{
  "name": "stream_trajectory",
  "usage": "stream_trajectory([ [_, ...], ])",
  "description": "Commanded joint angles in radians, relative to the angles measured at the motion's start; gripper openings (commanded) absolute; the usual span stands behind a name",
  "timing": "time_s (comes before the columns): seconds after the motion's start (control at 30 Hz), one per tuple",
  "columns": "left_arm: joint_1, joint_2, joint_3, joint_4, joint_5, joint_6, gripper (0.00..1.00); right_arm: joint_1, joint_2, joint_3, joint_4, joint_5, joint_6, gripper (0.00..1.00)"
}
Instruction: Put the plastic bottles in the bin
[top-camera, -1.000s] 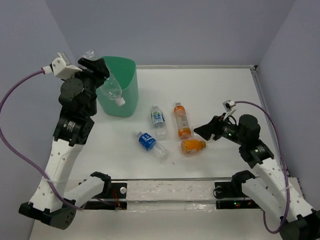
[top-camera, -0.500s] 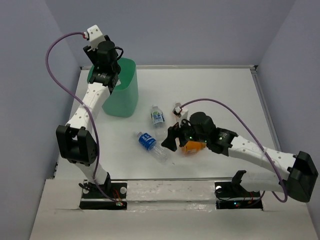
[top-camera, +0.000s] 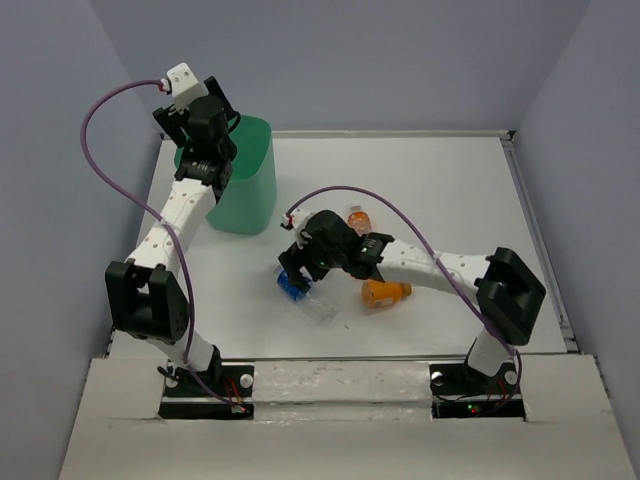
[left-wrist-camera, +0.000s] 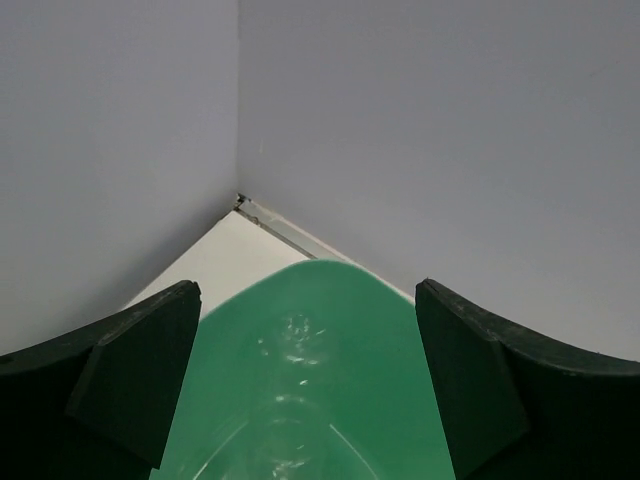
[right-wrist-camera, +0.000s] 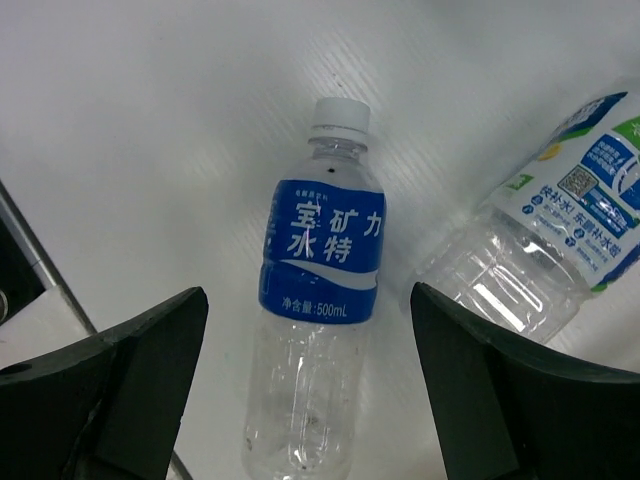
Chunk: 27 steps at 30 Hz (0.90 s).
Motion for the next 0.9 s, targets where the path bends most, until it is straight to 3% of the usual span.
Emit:
stream_trajectory([
  [0.0, -0.003, -0.148, -0.024, 0.032, 0.017, -0.078, 0.99, 0.033, 0.097, 0.145, -0.068, 0.072, -0.078, 0.88],
  [0.3, -0.025, -0.490, -0.183, -0.192, 0.311, -0.276, 0.99, 0.073, 0.304, 0.291, -0.162, 0.158, -0.080, 0.81],
  [0.53, -0.025, -0.736, -0.312, -0.422, 0.472, -0.275, 0.99, 0.104, 0.433, 0.367, -0.203, 0.165, -0.062, 0.81],
  [0.63, -0.023, -0.808, -0.340, -0.528, 0.506, -0.263, 0.99, 0.115, 0.439, 0.407, -0.209, 0.179, -0.051, 0.69],
  [0.77, -0.025, -0.901, -0.367, -0.624, 0.535, -0.273, 0.99, 0.124, 0.354, 0.420, -0.203, 0.188, -0.013, 0.44],
  [0.87, -0.025, -0.952, -0.374, -0.668, 0.514, -0.276, 0.99, 0.124, 0.220, 0.427, -0.161, 0.184, 0.010, 0.41],
])
